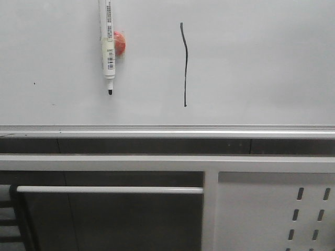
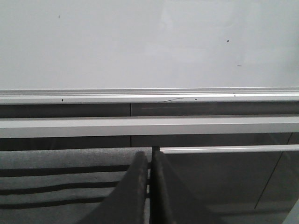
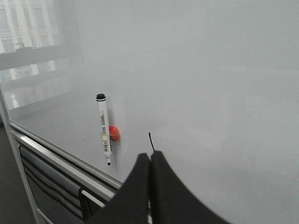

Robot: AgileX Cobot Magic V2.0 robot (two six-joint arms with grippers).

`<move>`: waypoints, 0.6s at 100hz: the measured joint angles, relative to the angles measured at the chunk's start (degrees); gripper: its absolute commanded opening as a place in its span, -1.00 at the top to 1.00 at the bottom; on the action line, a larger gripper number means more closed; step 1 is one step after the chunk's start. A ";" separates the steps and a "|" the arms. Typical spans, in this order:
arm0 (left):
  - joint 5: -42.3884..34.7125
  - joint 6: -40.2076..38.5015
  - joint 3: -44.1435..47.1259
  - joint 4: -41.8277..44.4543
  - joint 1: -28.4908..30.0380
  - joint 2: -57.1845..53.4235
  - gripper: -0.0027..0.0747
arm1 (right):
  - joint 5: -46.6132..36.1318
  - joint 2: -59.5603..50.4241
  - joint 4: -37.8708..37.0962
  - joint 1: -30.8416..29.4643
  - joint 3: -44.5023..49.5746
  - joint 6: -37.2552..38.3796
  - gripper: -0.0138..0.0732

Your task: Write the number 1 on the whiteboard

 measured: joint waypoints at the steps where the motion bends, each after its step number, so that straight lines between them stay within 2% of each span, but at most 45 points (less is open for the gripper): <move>1: 0.00 0.00 0.00 -0.10 0.00 0.00 0.98 | 0.00 0.00 0.00 0.00 0.00 0.00 0.85; 60: 0.10 0.00 0.00 -0.54 0.00 0.00 0.98 | -0.28 0.00 0.00 0.00 0.00 0.00 0.85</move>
